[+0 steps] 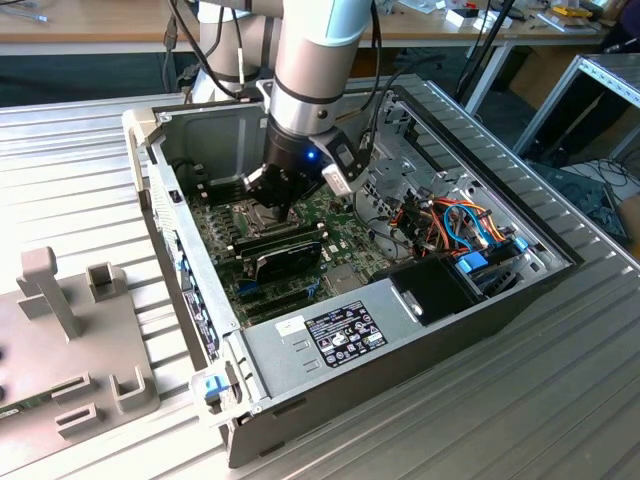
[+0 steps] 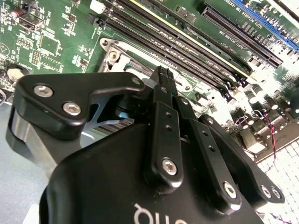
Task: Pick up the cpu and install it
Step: 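Install the second cpu locking lever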
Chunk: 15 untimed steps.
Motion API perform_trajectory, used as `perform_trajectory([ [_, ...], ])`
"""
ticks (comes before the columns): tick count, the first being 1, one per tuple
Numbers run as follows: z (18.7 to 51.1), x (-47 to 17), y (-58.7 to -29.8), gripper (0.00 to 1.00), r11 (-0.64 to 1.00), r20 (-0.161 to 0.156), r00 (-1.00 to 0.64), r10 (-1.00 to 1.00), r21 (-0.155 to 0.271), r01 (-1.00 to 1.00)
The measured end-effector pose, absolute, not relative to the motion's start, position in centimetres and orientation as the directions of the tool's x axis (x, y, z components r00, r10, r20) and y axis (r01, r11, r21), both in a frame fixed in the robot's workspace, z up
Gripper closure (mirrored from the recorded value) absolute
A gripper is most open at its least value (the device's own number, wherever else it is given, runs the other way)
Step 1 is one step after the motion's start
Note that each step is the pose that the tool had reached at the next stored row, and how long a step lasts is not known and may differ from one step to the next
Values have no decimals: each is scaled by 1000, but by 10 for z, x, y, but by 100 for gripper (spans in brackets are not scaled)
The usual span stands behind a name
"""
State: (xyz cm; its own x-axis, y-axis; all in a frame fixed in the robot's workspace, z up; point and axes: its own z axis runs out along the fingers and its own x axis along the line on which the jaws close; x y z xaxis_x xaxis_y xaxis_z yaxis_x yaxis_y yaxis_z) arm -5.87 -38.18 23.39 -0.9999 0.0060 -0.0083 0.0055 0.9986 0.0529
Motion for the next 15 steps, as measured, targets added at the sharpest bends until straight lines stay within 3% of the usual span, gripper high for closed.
perform_trajectory([
  [15,226,-73,-382,89,999,-10,-1000,6,53,6],
])
